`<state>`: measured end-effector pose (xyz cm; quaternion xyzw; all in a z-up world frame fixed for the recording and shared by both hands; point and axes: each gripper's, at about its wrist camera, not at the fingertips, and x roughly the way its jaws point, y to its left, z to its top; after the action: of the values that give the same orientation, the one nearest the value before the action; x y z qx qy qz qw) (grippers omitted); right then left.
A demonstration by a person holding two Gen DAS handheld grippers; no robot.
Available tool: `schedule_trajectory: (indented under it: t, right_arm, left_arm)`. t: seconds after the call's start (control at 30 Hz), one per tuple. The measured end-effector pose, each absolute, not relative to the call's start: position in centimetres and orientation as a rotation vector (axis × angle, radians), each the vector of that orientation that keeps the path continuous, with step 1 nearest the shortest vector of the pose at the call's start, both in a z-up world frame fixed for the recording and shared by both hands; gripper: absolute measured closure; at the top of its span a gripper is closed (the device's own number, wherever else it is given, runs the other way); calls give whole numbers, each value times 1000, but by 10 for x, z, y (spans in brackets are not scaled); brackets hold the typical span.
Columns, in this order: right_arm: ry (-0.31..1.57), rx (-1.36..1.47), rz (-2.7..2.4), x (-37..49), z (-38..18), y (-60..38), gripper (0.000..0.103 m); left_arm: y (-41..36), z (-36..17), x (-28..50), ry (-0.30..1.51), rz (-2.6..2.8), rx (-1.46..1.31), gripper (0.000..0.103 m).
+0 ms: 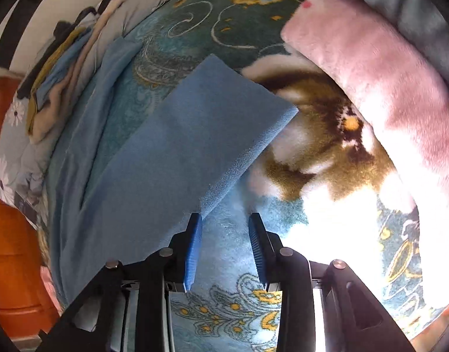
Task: Fold clothes
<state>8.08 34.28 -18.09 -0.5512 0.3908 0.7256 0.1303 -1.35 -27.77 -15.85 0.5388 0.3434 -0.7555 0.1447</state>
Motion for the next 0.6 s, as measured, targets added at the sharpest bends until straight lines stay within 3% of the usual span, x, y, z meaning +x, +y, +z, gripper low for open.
schedule_trajectory:
  t: [0.17, 0.23, 0.27, 0.3, 0.6]
  right_arm:
    - [1300, -1493, 2100, 74, -182, 348, 66]
    - [1315, -1465, 2099, 71, -186, 350, 72]
    - [1323, -1457, 2109, 68, -186, 348, 94]
    - [1335, -1459, 2114, 65, -188, 349, 100]
    - [1178, -1355, 2338, 99, -94, 361, 100]
  left_arm:
    - [-278, -154, -15, 998, -2184, 1546, 80]
    - [-279, -153, -17, 992, -2186, 1549, 80]
    - [-278, -151, -18, 985, -2195, 1547, 80]
    - [-278, -147, -19, 978, -2207, 1545, 80]
    - [-265, -93, -13, 927, -2435, 1504, 80]
